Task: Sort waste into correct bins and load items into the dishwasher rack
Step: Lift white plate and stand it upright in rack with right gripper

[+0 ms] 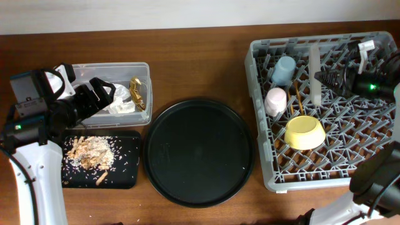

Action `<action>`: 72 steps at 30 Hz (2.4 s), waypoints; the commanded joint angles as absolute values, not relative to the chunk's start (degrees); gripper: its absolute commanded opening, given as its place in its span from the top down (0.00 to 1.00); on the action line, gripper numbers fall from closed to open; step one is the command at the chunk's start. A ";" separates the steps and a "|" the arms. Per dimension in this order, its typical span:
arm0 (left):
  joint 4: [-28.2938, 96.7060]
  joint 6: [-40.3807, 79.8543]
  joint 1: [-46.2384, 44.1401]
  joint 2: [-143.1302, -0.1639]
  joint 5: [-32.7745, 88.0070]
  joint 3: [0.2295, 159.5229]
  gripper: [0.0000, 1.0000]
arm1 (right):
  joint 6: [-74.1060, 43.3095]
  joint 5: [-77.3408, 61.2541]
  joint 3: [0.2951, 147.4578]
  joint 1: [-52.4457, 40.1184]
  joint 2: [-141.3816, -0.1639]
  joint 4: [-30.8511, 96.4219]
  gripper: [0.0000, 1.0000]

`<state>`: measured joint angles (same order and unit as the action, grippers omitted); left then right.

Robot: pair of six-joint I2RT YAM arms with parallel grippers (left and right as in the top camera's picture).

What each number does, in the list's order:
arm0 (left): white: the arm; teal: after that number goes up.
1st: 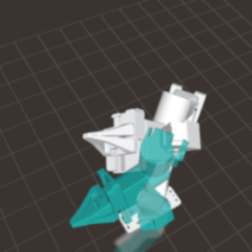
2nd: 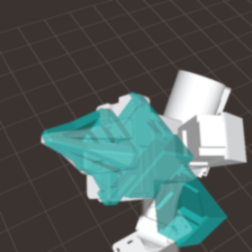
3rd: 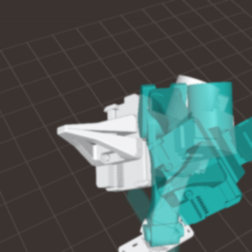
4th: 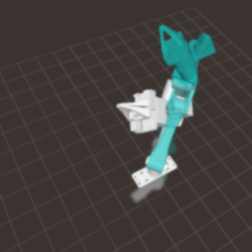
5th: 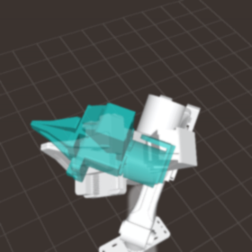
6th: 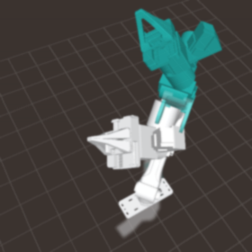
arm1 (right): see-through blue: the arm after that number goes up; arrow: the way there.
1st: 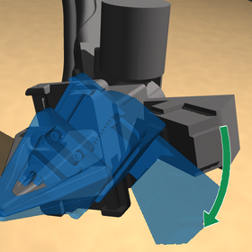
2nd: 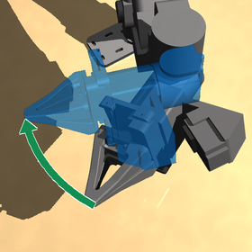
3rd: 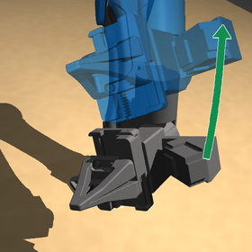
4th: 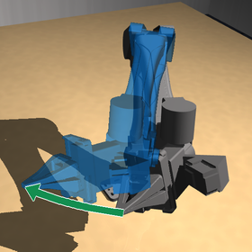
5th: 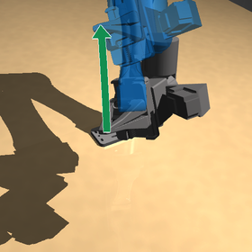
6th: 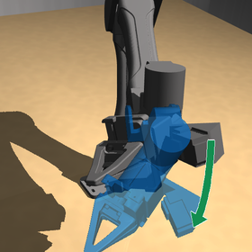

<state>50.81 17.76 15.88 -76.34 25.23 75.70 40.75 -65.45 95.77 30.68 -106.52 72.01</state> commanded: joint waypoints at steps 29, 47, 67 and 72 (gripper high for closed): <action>50.68 17.93 16.08 -75.90 25.45 76.60 0.01 | 31.73 -61.08 97.71 32.64 -109.84 62.35 0.01; 50.68 17.93 16.08 -75.90 25.45 76.60 0.01 | 7.79 -11.35 101.16 4.23 -99.15 68.36 0.01; 50.68 17.93 16.10 -75.90 25.45 76.60 0.01 | 3.99 -7.01 101.16 -7.11 -99.48 68.16 0.01; 50.68 17.93 16.08 -75.90 25.45 76.60 0.01 | 3.99 -7.01 101.16 -7.07 -99.42 68.16 0.01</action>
